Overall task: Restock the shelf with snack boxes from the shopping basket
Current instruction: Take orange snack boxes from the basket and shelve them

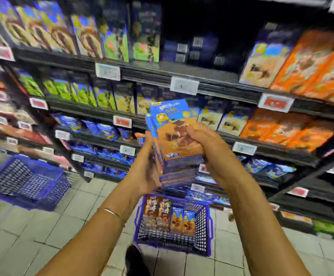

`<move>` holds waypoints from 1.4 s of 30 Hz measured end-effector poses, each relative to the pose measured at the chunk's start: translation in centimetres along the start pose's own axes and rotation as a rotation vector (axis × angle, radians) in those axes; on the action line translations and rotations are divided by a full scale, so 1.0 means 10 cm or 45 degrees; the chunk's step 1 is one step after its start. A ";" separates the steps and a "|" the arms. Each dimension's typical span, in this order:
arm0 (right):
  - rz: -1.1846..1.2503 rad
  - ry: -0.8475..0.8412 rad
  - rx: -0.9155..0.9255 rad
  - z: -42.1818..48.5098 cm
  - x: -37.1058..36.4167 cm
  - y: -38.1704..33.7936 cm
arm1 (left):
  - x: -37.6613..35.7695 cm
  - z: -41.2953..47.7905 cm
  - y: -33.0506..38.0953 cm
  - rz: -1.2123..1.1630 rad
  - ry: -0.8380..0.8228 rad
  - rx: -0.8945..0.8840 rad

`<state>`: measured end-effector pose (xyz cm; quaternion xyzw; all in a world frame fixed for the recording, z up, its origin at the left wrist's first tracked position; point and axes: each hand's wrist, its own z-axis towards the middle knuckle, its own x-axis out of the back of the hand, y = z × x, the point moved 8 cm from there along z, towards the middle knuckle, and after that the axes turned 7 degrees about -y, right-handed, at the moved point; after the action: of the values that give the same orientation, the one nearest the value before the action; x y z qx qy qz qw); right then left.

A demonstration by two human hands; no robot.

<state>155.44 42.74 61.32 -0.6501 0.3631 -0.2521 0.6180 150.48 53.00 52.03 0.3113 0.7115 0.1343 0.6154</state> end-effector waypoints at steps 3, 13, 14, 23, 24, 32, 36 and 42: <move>-0.019 0.044 0.053 -0.11 0.00 -0.42 | -0.36 -0.12 0.19 0.051 -0.046 0.009; -0.055 0.239 0.192 -0.12 -0.11 -1.48 | -0.91 -0.12 0.98 0.105 -0.221 0.111; -0.030 0.248 0.199 -0.08 -0.13 -1.56 | -0.96 -0.09 1.08 0.125 -0.233 0.117; 0.093 0.383 0.406 0.27 -0.02 -2.10 | -1.03 0.36 1.71 0.281 -0.258 0.199; 0.107 0.393 0.431 0.29 0.03 -2.15 | -1.00 0.40 1.71 0.280 -0.237 0.208; 0.074 0.528 0.638 0.46 0.55 -2.63 | -1.02 0.65 1.64 0.281 -0.132 0.189; -0.136 0.723 0.736 0.47 0.95 -2.94 | -1.11 0.76 1.58 0.252 -0.128 0.192; -0.307 0.939 0.798 0.61 1.51 -3.26 | -1.20 0.84 1.45 0.225 -0.104 0.209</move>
<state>174.66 33.77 91.02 -0.3382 0.3865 -0.6319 0.5804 163.19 55.19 68.14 0.4274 0.6641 0.1165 0.6022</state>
